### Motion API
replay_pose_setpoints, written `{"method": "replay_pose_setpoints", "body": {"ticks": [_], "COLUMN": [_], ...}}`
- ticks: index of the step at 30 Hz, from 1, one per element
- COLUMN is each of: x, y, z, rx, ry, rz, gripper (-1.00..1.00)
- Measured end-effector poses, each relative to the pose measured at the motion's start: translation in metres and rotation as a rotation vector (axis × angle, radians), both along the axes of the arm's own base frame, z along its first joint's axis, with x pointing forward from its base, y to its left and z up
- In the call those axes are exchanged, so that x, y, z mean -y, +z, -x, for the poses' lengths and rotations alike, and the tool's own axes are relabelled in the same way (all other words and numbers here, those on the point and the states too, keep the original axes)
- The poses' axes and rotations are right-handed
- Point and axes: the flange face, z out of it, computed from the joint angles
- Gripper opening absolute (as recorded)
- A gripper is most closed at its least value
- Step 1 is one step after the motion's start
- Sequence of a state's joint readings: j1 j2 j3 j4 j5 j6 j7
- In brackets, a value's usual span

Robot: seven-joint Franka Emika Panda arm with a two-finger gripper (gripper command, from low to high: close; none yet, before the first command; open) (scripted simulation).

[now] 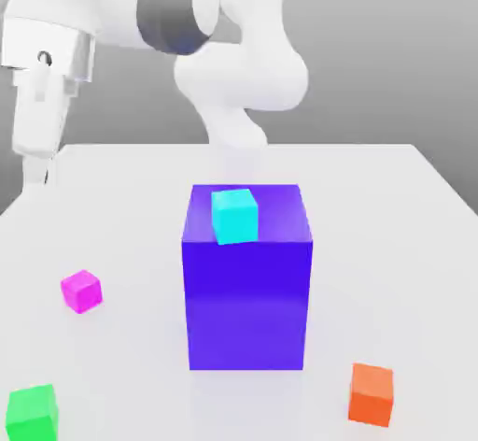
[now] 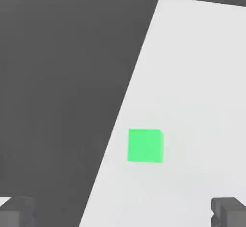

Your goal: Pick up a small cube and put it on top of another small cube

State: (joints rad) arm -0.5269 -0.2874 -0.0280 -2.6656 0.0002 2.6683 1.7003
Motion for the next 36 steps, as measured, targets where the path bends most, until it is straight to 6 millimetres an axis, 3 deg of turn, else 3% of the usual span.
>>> {"method": "replay_pose_setpoints", "body": {"ticks": [5,12,18,19,26,33,36], "x": [0.032,0.051,0.044,0.044,0.044,0.044,0.047], "y": [-0.078,-0.17,-0.223,-0.231,-0.233,-0.178,-0.166], "z": [0.052,0.141,0.138,0.138,0.138,0.138,0.106], "rx": [-0.073,-0.165,-0.176,-0.176,-0.174,-0.173,-0.181], "ry": [-0.345,-0.823,-0.822,-0.823,-0.823,-0.824,-0.812], "rz": [-0.111,-0.237,-0.24,-0.241,-0.24,-0.241,-0.235], "gripper": [0.0,0.0,0.0,-1.0,-1.0,-1.0,-1.0]}}
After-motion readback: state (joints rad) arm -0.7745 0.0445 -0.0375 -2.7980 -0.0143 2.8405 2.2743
